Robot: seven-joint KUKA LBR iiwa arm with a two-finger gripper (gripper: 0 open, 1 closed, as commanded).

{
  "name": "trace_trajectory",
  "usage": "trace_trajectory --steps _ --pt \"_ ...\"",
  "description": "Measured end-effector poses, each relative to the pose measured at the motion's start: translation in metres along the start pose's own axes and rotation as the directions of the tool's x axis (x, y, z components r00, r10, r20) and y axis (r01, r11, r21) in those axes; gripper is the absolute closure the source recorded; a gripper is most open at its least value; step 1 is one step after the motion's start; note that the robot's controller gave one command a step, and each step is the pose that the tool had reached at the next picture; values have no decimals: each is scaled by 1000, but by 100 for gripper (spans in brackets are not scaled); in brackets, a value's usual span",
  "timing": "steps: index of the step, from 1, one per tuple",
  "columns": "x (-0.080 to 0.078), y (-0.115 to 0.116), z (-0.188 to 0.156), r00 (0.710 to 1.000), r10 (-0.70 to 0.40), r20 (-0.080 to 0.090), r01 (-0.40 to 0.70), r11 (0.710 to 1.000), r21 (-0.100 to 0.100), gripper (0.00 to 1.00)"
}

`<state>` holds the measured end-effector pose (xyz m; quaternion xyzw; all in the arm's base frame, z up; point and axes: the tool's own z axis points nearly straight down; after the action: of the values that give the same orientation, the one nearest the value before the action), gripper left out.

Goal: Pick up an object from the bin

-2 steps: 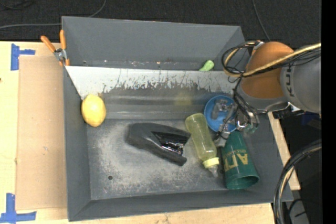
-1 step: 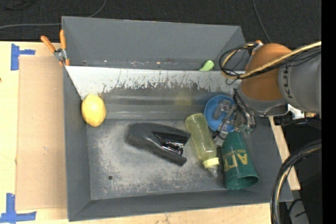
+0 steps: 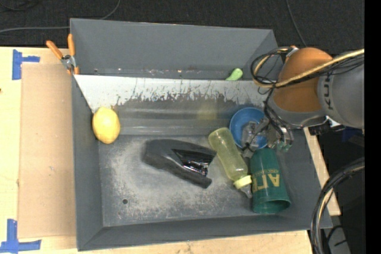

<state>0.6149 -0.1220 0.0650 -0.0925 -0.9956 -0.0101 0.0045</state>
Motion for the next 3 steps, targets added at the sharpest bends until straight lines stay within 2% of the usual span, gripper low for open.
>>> trace_trajectory --steps 2,3 --pt "0 0 -3 1000 -2 0 2 1000 0 100" --pt "3 1 -29 1000 -2 -10 2 1000 0 100"
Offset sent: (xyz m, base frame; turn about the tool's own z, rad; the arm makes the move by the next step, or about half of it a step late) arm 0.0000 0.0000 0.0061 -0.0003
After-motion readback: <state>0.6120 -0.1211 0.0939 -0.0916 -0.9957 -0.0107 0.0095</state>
